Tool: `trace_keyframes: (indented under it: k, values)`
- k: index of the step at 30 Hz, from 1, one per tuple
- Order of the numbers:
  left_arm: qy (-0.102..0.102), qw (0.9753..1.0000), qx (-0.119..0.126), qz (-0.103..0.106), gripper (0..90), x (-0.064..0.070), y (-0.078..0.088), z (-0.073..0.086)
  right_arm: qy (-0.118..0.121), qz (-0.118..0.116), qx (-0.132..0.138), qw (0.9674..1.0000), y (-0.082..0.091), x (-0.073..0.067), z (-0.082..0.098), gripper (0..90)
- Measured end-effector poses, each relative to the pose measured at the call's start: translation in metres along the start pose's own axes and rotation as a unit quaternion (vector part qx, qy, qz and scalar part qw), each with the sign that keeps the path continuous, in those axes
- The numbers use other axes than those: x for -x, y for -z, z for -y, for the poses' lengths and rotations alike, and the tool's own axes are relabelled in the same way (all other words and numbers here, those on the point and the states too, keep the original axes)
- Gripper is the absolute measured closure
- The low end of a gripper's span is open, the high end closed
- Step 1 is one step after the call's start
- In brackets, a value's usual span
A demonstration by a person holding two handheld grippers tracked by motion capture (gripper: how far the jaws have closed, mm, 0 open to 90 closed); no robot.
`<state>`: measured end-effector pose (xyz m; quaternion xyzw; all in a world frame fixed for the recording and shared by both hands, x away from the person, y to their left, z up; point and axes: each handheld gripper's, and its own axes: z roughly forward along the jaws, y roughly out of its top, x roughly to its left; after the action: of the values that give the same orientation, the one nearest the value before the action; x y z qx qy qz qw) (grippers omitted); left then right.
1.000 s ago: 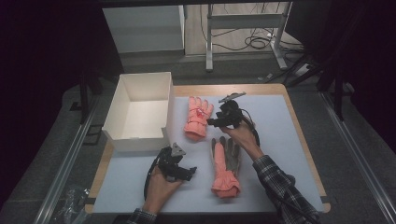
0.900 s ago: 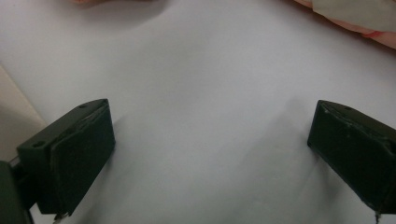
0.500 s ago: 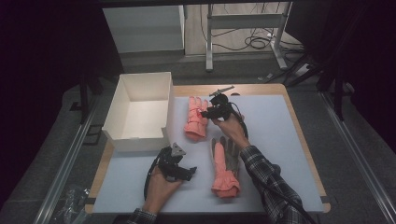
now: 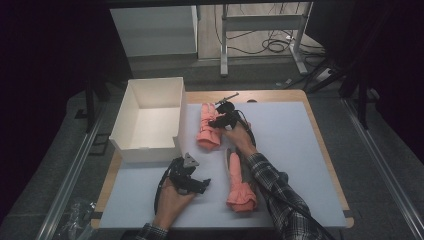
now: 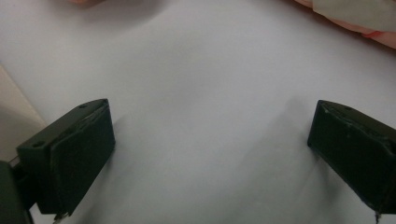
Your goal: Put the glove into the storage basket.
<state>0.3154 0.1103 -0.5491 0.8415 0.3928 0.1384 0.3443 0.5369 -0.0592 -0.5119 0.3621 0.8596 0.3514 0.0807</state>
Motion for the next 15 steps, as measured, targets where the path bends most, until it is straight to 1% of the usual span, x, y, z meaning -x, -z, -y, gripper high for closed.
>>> trace_keyframes:
  k: [2,3,4,5,6,8,9,10,11,12,15]
  values:
    - [0.0,1.0,0.0,0.0,0.6,0.0,0.0,0.0,0.003,-0.003,-0.003,1.0,0.0,-0.002,0.0,70.4]
    - [0.0,1.0,0.0,0.0,0.7,0.0,0.0,0.0,0.007,0.0,-0.004,1.0,0.0,-0.004,0.0,74.7]
    - [0.0,1.0,0.0,0.0,0.7,0.0,0.0,0.0,0.007,0.0,-0.004,1.0,0.0,-0.004,0.0,74.7]
    - [0.0,1.0,0.0,0.0,0.6,0.0,0.0,0.0,0.022,0.009,-0.005,0.9997,0.001,-0.007,0.0,81.0]
    - [0.0,1.0,0.0,0.0,0.7,0.0,0.0,0.0,0.026,0.014,-0.004,0.9995,0.003,-0.008,0.0,83.0]
    - [0.0,1.0,0.0,0.0,0.7,0.0,0.0,0.0,0.024,0.016,-0.002,0.9996,0.003,-0.009,0.0,84.3]
    - [0.0,1.0,0.0,0.0,0.7,0.0,0.0,0.0,0.017,0.015,0.003,0.9997,0.006,-0.008,0.0,85.8]
    - [0.0,1.0,0.0,0.0,0.7,0.0,0.0,0.0,0.017,0.015,0.003,0.9997,0.006,-0.008,0.0,85.8]
    - [0.001,1.0,0.0,0.0,0.7,0.0,0.0,0.0,0.013,0.013,0.006,0.9998,0.011,-0.008,-0.001,86.3]
    - [0.001,1.0,0.0,0.0,0.7,0.0,0.0,0.0,0.013,0.013,0.006,0.9998,0.011,-0.008,-0.001,86.3]
    - [0.001,1.0,0.0,0.0,0.7,0.0,0.0,0.0,0.009,0.007,0.012,0.9999,0.02,-0.007,-0.003,86.3]
